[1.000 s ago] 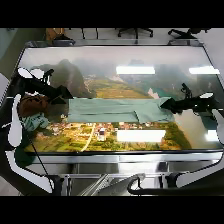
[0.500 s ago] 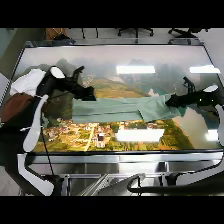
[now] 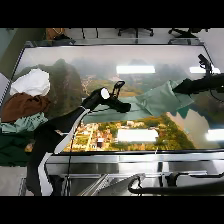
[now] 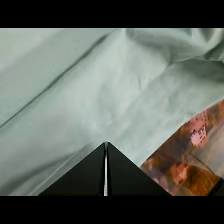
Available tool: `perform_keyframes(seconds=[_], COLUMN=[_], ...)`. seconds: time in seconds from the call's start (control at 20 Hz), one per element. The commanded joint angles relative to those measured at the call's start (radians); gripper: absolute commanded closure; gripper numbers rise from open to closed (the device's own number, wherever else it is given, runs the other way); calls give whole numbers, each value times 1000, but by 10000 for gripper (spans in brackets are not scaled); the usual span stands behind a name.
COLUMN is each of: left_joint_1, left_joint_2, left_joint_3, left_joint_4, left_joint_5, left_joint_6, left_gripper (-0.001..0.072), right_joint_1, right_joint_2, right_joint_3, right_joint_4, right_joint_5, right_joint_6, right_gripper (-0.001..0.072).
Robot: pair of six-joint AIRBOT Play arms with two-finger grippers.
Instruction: Fold the shirts.
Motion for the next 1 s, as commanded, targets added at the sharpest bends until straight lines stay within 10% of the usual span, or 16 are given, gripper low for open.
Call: perform_keyframes(seconds=[0.0,0.55,0.9,0.95], left_joint_1=[-33,368,603,610], left_joint_2=[-126,211,453,466], left_joint_3=[149,251,244,244], left_joint_4=[-107,-328,-441,-441], left_joint_5=[-21,-452,-590,-594], left_joint_6=[-1,28,76,87], left_gripper=[696,697,697,697], right_joint_1=[15,252,929,994], right_joint_2=[46,-17,-261,-319], right_joint_3=[14,13,13,13], right_joint_4=[3,122,129,125], right_joint_5=[51,-74,-747,-879], right_joint_6=[23,82,142,137], right_gripper=[689,690,677,548])
